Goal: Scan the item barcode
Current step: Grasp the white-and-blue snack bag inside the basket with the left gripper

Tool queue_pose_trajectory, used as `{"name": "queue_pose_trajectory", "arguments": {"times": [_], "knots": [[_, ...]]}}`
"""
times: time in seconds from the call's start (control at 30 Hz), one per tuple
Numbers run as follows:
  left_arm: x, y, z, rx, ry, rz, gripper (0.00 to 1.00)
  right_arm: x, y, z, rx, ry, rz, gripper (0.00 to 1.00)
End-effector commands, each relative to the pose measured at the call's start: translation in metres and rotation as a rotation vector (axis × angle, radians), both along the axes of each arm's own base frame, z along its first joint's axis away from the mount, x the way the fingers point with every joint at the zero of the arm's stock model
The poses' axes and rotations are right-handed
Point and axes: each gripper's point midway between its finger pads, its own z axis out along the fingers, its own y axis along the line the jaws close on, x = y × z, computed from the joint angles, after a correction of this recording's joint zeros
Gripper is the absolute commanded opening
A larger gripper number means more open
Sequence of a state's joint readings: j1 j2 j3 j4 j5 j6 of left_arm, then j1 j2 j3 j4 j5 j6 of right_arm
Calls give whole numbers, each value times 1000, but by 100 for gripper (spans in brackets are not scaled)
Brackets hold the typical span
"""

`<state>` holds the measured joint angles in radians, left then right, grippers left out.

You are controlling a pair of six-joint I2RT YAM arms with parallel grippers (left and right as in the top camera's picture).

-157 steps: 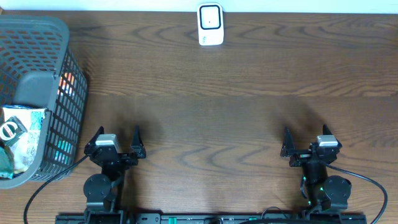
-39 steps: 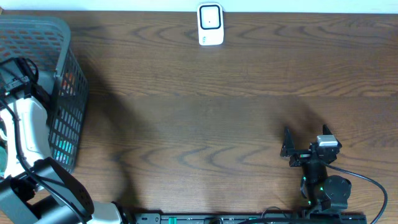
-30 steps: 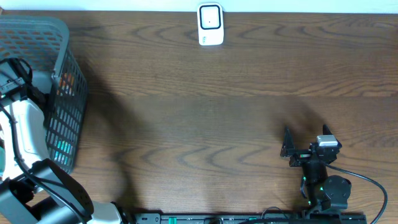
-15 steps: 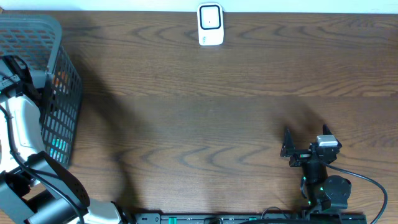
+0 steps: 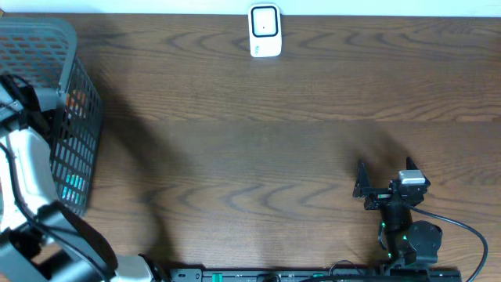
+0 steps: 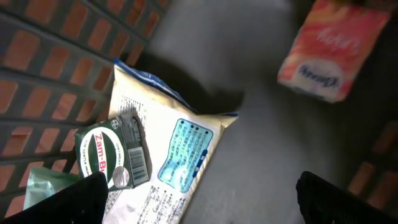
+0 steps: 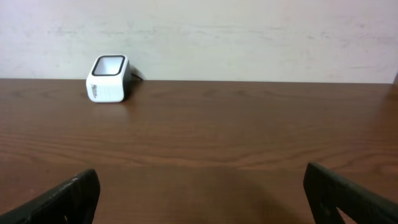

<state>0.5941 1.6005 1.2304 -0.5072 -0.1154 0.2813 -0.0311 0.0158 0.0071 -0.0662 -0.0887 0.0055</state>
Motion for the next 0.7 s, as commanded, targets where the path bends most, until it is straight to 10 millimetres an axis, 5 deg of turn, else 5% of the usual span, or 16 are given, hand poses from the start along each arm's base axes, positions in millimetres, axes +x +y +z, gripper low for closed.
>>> {"name": "queue_pose_trajectory", "arguments": {"times": [0.0, 0.17, 0.3, 0.67], "knots": [[6, -13, 57, 19, -188, -27, 96, 0, 0, -1, -15, 2, -1, 99], [-7, -22, 121, 108, -342, -18, 96, 0, 0, -1, -15, 2, -1, 99], [-17, -24, 142, 133, -394, 3, 96, 0, 0, -1, -15, 2, -1, 99], [-57, 18, 102, 60, -286, 188, 96, 0, 0, -1, -15, 2, -1, 99]]}}
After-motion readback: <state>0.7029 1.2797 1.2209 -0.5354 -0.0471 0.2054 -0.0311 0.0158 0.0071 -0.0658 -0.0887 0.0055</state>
